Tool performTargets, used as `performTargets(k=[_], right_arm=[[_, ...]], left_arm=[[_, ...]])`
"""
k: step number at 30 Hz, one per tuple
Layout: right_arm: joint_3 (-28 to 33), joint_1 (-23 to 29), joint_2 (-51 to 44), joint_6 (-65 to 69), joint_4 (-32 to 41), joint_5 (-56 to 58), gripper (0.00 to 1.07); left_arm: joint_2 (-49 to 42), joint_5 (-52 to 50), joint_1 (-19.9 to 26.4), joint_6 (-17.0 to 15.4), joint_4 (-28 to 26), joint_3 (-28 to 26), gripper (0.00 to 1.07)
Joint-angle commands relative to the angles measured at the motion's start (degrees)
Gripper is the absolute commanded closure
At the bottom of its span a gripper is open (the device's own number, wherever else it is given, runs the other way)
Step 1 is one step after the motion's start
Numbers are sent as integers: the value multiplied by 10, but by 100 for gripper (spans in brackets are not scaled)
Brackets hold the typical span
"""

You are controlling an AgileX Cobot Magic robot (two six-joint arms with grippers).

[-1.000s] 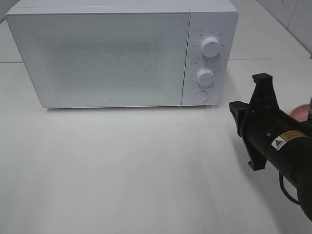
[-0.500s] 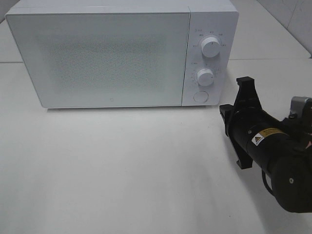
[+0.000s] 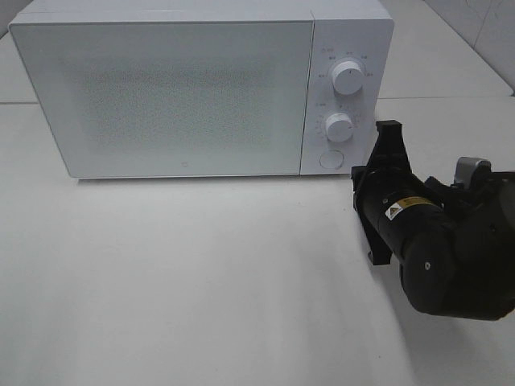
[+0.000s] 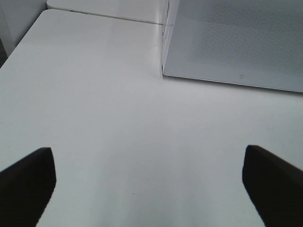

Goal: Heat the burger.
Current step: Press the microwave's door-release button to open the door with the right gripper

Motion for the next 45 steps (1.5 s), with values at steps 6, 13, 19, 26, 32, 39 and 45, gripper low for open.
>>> performTargets(k=[6, 13, 19, 26, 32, 39, 45], right_arm=[[-53, -3, 37, -8, 14, 23, 107], [-100, -23, 66, -16, 11, 58, 107], [-131, -42, 79, -45, 13, 66, 107], [-158, -57, 84, -62, 10, 88, 107], [-180, -58, 109, -64, 10, 93, 107], [-198, -61, 128, -64, 15, 94, 107], [-213, -62, 140, -67, 15, 94, 107]], left_arm=[[0, -2, -3, 2, -1, 0, 4], [0, -2, -3, 2, -1, 0, 4], [0, -2, -3, 2, -1, 0, 4], [0, -2, -3, 2, -1, 0, 4], [0, -2, -3, 2, -1, 0, 4], [0, -2, -3, 2, -1, 0, 4], [0, -2, -3, 2, -1, 0, 4]])
